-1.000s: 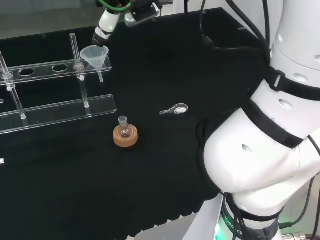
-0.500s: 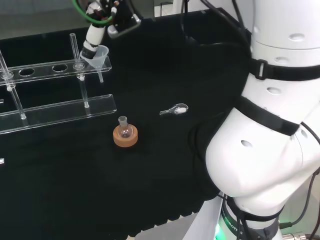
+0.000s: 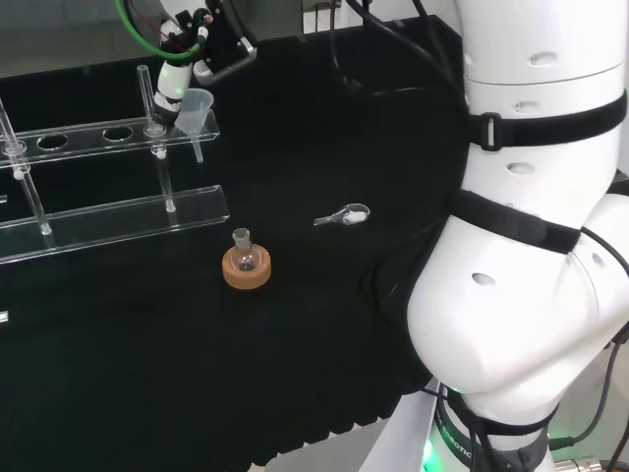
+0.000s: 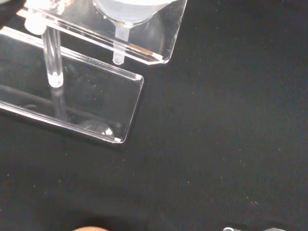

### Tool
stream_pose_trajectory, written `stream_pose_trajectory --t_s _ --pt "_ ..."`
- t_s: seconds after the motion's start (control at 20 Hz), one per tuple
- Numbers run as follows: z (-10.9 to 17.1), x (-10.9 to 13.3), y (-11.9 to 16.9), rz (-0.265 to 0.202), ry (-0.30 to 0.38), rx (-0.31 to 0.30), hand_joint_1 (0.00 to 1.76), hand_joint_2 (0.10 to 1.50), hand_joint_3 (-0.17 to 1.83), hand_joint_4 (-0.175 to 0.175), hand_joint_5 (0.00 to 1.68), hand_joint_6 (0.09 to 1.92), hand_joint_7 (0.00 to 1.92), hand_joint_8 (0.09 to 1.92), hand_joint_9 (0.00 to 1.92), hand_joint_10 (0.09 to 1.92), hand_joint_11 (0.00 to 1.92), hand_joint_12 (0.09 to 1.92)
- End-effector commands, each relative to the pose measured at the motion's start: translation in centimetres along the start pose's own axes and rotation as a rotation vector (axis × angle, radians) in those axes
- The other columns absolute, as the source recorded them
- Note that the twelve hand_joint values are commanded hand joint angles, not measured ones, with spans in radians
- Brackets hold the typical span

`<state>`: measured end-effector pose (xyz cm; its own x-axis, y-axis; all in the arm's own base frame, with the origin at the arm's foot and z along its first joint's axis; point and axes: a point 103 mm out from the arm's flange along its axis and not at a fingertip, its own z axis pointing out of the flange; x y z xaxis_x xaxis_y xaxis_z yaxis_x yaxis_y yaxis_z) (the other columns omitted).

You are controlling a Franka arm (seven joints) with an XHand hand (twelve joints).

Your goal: Pick up the funnel from the transparent funnel stand.

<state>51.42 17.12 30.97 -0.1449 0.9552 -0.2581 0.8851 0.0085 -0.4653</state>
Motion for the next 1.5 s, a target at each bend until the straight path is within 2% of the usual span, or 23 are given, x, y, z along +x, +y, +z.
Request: stream_pose_trajectory --t_s 0.05,0.15,0.2,0.45,0.65,0.85,0.9,1.05,1.15,1.3,1.5 --pt "1.4 -0.5 1.9 0.038 0.013 0.036 0.59 0.59 0.0 0.0 0.0 0.09 0.0 0.09 0.0 0.09 0.0 0.48" --pt "1.6 -0.5 2.2 0.042 0.014 0.056 0.59 0.59 0.0 0.002 0.0 0.09 0.0 0.09 0.0 0.09 0.0 0.15" --pt "1.8 -0.5 2.5 0.044 0.021 0.073 0.59 0.59 0.0 0.003 0.0 0.09 0.0 0.09 0.0 0.09 0.0 0.09" --pt "2.3 -0.4 2.9 0.032 0.013 0.089 0.59 0.59 0.0 0.005 0.0 0.09 0.0 0.09 0.0 0.09 0.0 0.09" --pt "2.5 0.1 3.3 0.005 -0.006 0.126 0.58 0.59 0.0 0.002 0.0 0.09 0.0 0.09 0.0 0.09 0.01 0.09" --pt "2.7 0.5 3.2 -0.003 -0.003 0.125 0.58 0.59 0.0 -0.005 0.0 0.09 0.0 0.09 0.0 0.09 0.05 0.09" --pt "2.8 0.7 3.2 -0.003 -0.002 0.118 0.58 0.6 0.0 -0.006 0.0 0.09 0.0 0.09 0.0 0.09 0.04 0.17" --pt "2.7 1.1 3.4 0.004 0.002 0.087 0.6 0.6 0.0 -0.018 0.0 0.09 0.08 0.09 0.04 0.09 0.0 0.74" --pt "2.6 1.5 3.5 0.004 -0.004 0.079 0.61 0.6 0.0 -0.021 0.0 0.09 0.13 0.11 0.07 0.13 0.0 0.97" --pt "2.6 1.7 3.7 0.007 -0.008 0.071 0.62 0.61 0.0 -0.025 0.0 0.09 0.13 0.26 0.01 0.45 0.0 1.12" --pt "2.8 1.8 4.1 0.015 -0.019 0.071 0.64 0.62 0.0 -0.031 0.0 0.09 0.13 0.44 0.0 0.68 0.0 1.24"
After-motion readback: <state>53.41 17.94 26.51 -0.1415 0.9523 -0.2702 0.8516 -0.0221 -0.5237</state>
